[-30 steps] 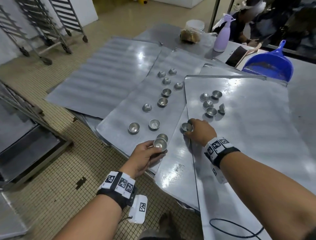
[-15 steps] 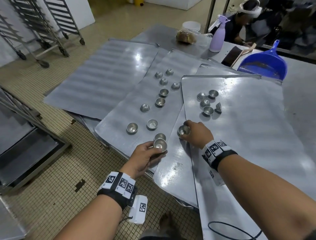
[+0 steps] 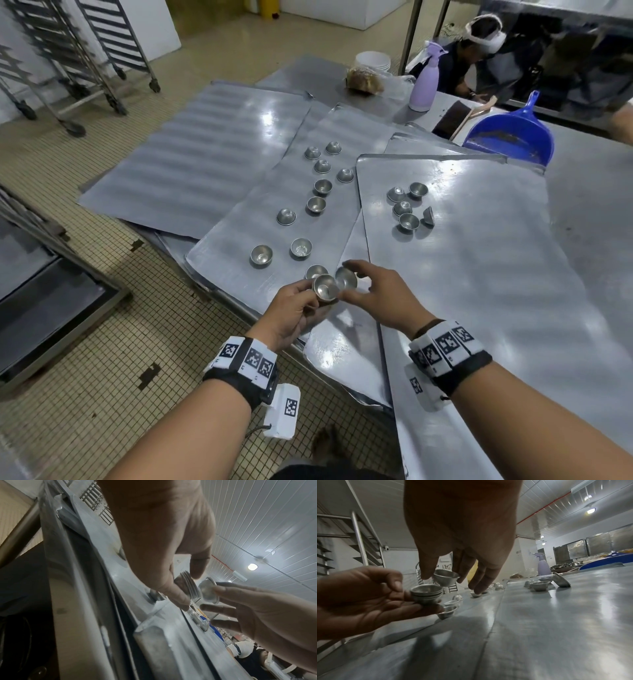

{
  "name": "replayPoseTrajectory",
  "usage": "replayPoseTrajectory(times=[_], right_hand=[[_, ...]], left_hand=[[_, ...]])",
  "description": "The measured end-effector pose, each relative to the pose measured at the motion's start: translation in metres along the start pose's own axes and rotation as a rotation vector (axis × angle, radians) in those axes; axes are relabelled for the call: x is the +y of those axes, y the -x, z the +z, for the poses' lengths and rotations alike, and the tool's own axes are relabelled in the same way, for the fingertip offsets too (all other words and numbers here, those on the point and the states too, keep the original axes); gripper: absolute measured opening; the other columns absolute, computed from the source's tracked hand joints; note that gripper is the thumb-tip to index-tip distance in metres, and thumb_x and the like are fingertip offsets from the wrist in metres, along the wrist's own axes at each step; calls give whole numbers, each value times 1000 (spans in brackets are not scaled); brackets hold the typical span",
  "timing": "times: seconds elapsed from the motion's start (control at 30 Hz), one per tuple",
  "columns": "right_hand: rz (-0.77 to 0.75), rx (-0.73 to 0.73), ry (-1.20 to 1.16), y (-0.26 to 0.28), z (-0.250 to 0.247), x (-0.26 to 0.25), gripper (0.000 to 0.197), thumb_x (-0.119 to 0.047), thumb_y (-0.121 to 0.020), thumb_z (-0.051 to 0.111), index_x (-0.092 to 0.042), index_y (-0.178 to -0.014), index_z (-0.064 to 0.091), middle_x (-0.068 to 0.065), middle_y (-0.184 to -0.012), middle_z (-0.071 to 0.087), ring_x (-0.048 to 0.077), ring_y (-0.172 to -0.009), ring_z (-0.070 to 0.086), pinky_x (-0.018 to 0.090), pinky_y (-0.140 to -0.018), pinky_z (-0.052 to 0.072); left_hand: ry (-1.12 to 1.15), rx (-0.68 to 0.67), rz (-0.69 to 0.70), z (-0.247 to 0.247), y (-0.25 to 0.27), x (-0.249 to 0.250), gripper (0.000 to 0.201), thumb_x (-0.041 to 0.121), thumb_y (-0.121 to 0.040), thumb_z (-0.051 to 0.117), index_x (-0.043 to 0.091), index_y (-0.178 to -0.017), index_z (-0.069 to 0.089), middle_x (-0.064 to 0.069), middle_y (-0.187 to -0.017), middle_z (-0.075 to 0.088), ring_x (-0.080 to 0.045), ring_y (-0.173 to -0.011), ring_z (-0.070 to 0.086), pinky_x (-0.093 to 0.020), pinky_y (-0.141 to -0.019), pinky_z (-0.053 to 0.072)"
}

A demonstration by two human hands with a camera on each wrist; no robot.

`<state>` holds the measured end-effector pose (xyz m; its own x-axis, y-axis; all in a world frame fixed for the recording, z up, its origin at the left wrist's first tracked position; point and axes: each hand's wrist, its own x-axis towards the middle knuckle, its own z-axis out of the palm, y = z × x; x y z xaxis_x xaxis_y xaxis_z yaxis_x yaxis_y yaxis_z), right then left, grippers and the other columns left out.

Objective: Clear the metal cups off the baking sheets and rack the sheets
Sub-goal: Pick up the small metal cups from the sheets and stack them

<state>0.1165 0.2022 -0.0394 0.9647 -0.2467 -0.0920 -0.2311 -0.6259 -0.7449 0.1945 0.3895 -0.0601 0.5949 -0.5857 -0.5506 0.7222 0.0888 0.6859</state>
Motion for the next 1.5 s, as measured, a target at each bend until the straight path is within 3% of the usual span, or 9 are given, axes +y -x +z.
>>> replayPoseTrajectory(times=[0.13,0.23,0.3,0.47,0.63,0.83,1.2,1.37,1.5], right_hand=[[-24,-1,19,8,9,-4,60,-45,-78,77,-31,-133,57,-12,-121,68,7,-107,63,33,-93,52],[-49,11,27,11,11,-8,58,-43,-78,77,-32,-131,57,-12,-117,70,10,-102,65,35,-90,52],[-61,24,32,13,12,-9,58,-43,-78,77,-32,-131,57,-12,-115,71,11,-99,66,34,-88,52],[-56,14,51,22,12,-6,67,-49,-77,78,-32,-137,55,-9,-121,70,10,-101,65,31,-90,51],[-23,-10,0,40,3,2,76,-57,-76,76,-34,-143,49,-9,-135,62,9,-121,57,28,-100,46],[56,29,-39,61,-3,10,58,-53,-86,69,-28,-136,56,-6,-133,63,11,-116,60,27,-95,47],[63,-68,124,18,17,-13,49,-43,-90,63,-21,-134,58,-3,-136,61,19,-117,60,36,-98,48],[75,-68,225,-18,33,-21,55,-44,-86,67,-22,-136,55,4,-131,63,23,-116,60,34,-91,46],[138,-93,293,-42,51,-28,69,-50,-85,68,-23,-144,46,5,-140,56,25,-124,55,35,-99,44]], left_hand=[[-35,-32,16,9,3,2,37,-16,-93,44,-4,-121,66,-30,-104,64,-21,-74,71,-24,-61,63],[-62,-10,51,13,3,0,36,-16,-92,40,-13,-122,61,-28,-105,59,-21,-79,58,-30,-78,64],[-49,5,64,15,4,-3,36,-15,-92,37,-18,-122,56,-28,-107,55,-23,-81,54,-32,-79,63],[1,10,73,20,12,-12,33,-10,-95,41,-17,-123,57,-26,-96,65,-20,-73,68,-29,-69,63],[19,12,79,28,21,-25,27,3,-97,60,-6,-122,64,-31,-114,71,-31,-97,73,-33,-84,62],[-13,89,73,31,42,-38,23,5,-96,66,-3,-117,67,-28,-116,72,-37,-111,71,-42,-94,59],[22,269,177,-10,73,-18,16,3,-98,63,-6,-110,65,-30,-115,71,-32,-101,75,-27,-72,64],[15,254,185,-39,60,7,14,2,-100,60,-6,-108,66,-32,-117,70,-33,-103,74,-28,-79,64],[-23,210,134,-65,42,32,15,2,-99,60,-6,-111,65,-30,-113,72,-30,-97,76,-27,-76,64]])
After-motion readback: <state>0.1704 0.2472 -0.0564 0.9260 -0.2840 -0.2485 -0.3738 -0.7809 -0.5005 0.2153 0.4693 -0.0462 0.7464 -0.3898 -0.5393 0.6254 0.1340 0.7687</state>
